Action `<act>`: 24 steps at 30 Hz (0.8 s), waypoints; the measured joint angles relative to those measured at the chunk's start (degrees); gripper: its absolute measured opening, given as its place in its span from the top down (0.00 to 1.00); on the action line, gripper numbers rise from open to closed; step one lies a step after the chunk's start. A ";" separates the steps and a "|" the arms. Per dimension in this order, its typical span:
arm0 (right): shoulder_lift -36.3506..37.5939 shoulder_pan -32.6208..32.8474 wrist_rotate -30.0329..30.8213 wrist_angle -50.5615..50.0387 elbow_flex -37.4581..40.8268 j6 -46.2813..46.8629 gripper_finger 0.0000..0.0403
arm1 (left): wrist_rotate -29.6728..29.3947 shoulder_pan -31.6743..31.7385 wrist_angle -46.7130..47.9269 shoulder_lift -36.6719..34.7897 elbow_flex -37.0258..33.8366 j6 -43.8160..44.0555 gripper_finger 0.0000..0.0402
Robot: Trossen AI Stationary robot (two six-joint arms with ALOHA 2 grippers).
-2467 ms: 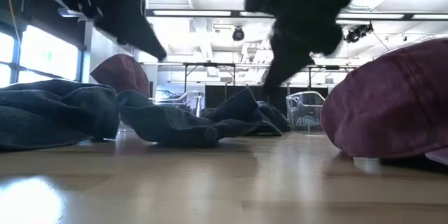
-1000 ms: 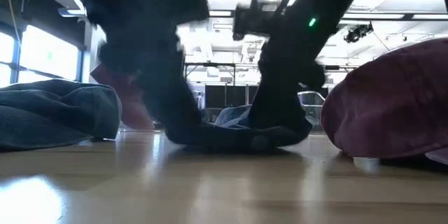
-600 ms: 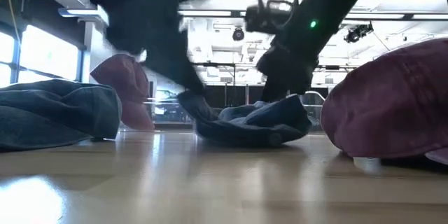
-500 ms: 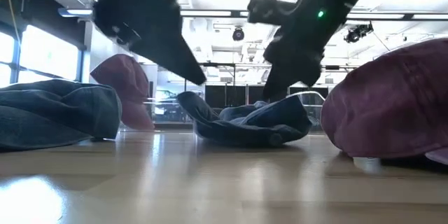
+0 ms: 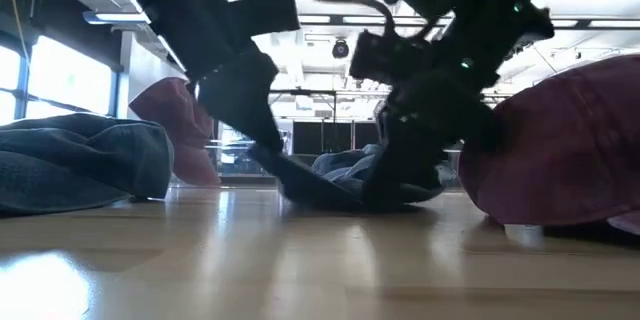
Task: Pick & Place hat
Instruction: Put the bottom right blue cap into the right transparent bin
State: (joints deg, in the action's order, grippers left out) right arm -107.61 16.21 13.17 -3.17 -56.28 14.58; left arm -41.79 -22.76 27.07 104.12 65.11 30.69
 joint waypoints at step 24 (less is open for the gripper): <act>4.13 3.59 6.03 -5.77 -3.69 4.65 0.75 | -3.65 -5.94 36.13 -4.88 3.06 24.69 0.64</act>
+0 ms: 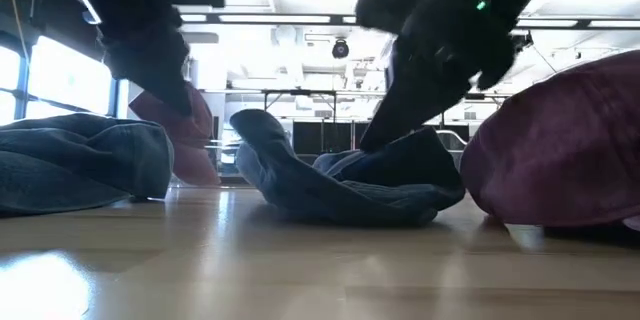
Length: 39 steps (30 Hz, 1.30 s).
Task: Pick & Place hat
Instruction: Put the bottom right blue cap into the right transparent bin
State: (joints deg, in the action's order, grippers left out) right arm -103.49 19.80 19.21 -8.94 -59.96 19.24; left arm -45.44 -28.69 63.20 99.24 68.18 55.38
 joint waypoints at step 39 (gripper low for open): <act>-8.02 -4.15 2.09 9.96 -0.98 -11.60 0.85 | 1.48 0.89 -24.32 0.22 -1.20 -24.75 1.00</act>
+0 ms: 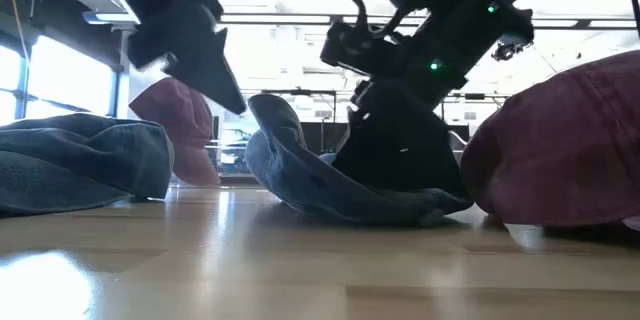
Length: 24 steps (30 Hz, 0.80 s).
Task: Pick & Place hat
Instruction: Put the bottom right blue cap into the right transparent bin
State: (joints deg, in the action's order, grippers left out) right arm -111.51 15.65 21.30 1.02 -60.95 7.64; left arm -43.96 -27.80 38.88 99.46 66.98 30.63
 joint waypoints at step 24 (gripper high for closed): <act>4.20 -1.56 -10.28 0.02 -0.11 1.33 0.97 | 10.16 2.28 -22.89 1.18 -7.47 -13.88 1.00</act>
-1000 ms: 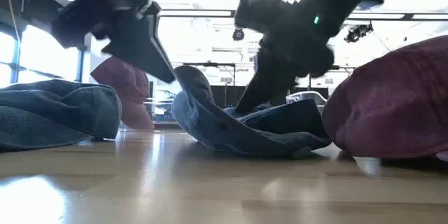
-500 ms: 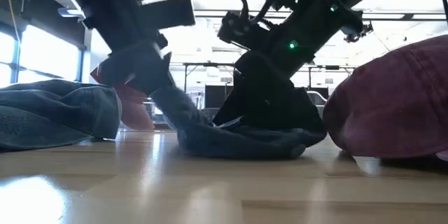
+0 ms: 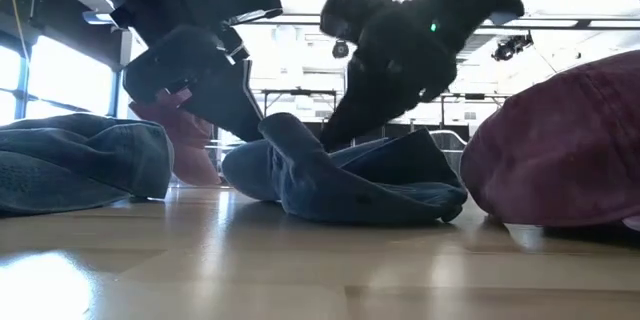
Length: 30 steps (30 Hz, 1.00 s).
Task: Pick & Place hat
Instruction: Put the bottom right blue cap into the right transparent bin
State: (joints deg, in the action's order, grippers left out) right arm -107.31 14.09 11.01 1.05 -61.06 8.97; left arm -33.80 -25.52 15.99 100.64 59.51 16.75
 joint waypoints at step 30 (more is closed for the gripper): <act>10.47 1.30 16.09 -28.06 1.24 16.78 0.97 | 1.79 -0.39 -0.63 0.00 0.00 -0.13 1.00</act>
State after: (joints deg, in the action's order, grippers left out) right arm -96.84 15.40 27.11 -27.02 -59.82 25.75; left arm -32.01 -25.91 15.36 100.64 59.51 16.62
